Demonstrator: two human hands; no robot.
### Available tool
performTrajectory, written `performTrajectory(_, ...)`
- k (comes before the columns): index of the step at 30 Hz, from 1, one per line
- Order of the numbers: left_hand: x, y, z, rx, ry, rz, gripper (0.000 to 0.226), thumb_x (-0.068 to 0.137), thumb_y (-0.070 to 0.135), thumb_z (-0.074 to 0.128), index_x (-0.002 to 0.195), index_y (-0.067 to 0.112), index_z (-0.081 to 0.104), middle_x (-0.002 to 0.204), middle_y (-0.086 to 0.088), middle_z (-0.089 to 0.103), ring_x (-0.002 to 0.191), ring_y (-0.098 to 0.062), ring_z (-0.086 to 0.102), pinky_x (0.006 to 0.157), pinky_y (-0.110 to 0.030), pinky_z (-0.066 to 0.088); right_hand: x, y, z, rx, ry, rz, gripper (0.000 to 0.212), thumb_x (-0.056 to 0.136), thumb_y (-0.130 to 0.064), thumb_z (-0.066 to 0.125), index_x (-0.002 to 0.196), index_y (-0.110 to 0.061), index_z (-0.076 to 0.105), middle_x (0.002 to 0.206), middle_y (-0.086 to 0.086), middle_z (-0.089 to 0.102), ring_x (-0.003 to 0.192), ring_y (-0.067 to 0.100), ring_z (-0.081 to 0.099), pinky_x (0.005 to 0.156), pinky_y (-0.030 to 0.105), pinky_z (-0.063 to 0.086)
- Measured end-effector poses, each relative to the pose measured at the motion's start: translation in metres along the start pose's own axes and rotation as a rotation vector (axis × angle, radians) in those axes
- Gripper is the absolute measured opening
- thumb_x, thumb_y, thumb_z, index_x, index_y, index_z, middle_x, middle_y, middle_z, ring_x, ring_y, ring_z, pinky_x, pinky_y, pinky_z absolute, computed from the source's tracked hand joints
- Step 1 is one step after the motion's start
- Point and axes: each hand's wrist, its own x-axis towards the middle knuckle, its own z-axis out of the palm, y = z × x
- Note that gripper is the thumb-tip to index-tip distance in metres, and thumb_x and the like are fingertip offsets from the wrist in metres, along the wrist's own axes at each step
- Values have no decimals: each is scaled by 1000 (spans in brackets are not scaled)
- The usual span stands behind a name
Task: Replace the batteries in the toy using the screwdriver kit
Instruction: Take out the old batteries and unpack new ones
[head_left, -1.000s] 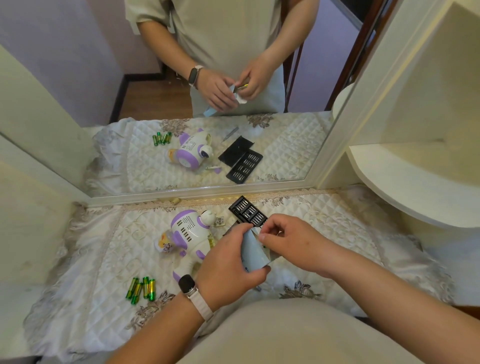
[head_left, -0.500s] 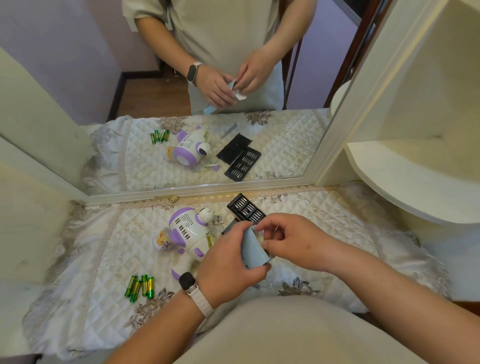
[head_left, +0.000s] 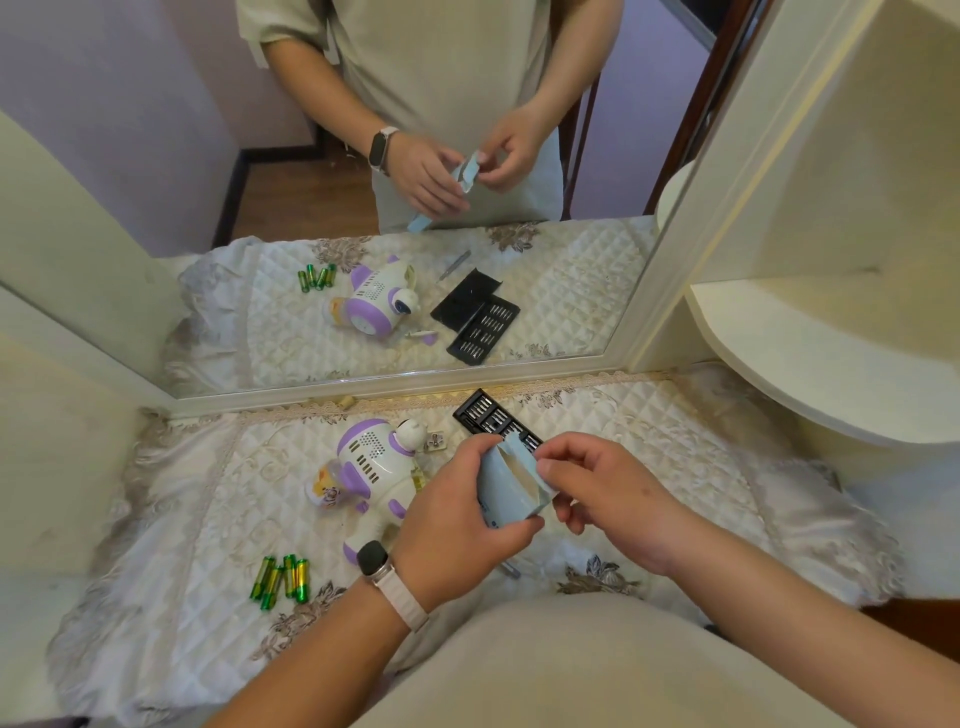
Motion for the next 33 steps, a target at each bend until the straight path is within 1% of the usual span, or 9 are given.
performTrajectory(4,0,0,-1,61,-1,13,78,67,56,79,130,40,36,114,18,55,97,-6,60,77,-30,56,1,4,8,-58,106,-90,7,89,-10,63,90,-15,68,58,-2,56,51,13,50,50,26,43)
performTrajectory(13,5,6,-3,167,32,16,77,69,51,77,134,28,43,104,18,51,89,-5,56,69,-25,53,6,9,20,-185,184,-223,10,86,-12,66,83,-22,66,62,-6,52,56,6,46,56,19,43)
performTrajectory(16,6,9,-1,152,44,-8,77,69,50,79,133,27,43,106,15,55,89,-8,59,70,-29,55,3,9,17,-251,177,-261,11,89,-17,63,90,-27,67,77,2,62,65,10,54,61,21,48)
performTrajectory(19,8,12,2,149,73,-20,76,69,49,77,133,26,44,109,11,59,90,-11,62,69,-30,55,0,13,11,-333,132,-295,19,90,-23,64,101,-38,65,92,-1,61,68,4,55,66,17,47)
performTrajectory(23,9,19,7,150,74,6,74,70,47,76,134,25,45,109,10,62,93,-12,64,73,-32,56,-9,21,5,-297,105,-248,33,86,-26,70,111,-44,59,93,-18,60,69,-5,57,67,12,44)
performTrajectory(27,15,31,23,147,69,5,79,71,48,77,138,22,44,116,8,62,95,-9,62,73,-25,53,-10,26,-15,-257,138,-281,34,86,-22,69,107,-48,61,84,-22,64,67,0,58,66,17,48)
performTrajectory(30,23,42,37,-3,-28,-63,80,75,48,79,141,25,40,119,14,57,99,-4,60,79,-20,51,-7,32,-37,-145,212,-256,29,85,-14,69,98,-40,65,78,-13,62,66,6,57,65,27,53)
performTrajectory(32,27,42,51,-165,-97,-173,65,83,41,76,137,27,43,115,17,61,96,3,62,80,-17,52,0,37,-54,-53,268,-200,20,86,-10,68,95,-27,65,79,-3,62,69,14,58,67,35,53)
performTrajectory(33,29,38,59,-248,-130,-245,53,87,33,73,133,26,48,111,14,65,93,3,64,81,-18,54,4,40,-63,-15,287,-177,16,87,-9,68,95,-21,64,80,4,62,71,16,58,65,34,53)
